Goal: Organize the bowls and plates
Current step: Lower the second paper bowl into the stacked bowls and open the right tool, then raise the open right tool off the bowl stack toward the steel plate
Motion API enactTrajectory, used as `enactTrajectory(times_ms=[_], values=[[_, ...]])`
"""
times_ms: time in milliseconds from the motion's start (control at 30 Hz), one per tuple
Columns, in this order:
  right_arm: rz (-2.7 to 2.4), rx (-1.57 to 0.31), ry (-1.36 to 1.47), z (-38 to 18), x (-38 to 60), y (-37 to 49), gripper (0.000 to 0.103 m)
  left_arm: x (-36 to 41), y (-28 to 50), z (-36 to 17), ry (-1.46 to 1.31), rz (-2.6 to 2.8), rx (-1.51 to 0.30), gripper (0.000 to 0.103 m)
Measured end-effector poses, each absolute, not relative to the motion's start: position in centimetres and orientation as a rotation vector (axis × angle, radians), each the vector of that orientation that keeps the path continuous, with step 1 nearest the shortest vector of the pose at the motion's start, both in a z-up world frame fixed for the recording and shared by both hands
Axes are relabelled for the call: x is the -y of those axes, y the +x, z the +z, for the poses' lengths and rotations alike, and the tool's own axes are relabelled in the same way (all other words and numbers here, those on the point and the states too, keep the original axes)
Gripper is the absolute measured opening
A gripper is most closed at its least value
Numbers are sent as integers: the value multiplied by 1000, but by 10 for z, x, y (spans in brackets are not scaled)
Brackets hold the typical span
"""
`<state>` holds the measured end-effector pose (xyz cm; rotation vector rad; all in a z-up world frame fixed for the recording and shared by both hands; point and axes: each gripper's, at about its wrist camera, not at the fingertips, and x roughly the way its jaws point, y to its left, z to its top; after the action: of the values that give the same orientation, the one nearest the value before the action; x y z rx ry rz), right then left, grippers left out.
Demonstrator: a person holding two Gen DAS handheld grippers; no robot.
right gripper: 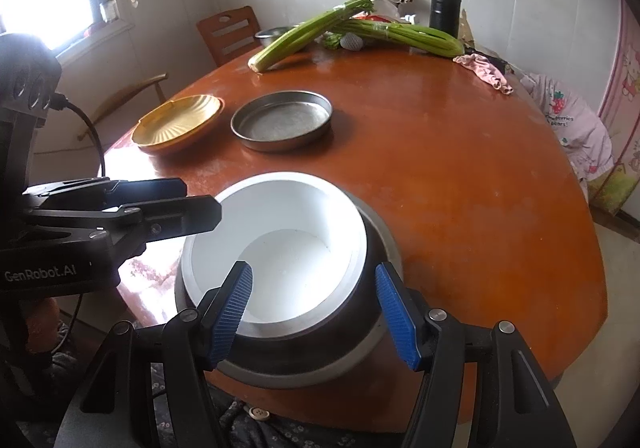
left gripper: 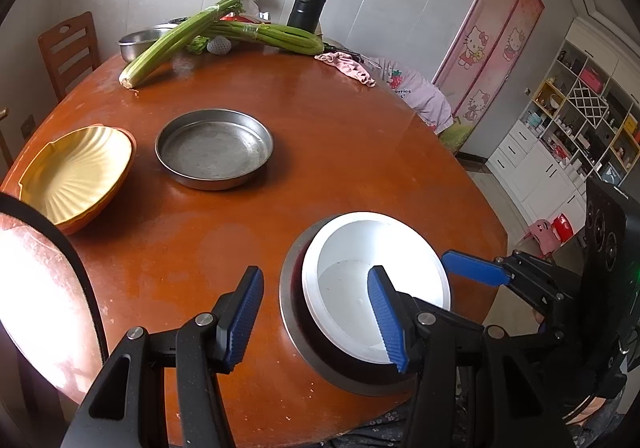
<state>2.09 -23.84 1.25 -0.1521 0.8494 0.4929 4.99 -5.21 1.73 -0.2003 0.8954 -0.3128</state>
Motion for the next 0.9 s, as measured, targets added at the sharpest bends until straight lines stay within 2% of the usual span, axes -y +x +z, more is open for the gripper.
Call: enactTrajectory(times_ms=[900], values=[[410, -931, -151, -15, 246, 62, 66, 61, 87, -26, -184, -305, -1019, 54]])
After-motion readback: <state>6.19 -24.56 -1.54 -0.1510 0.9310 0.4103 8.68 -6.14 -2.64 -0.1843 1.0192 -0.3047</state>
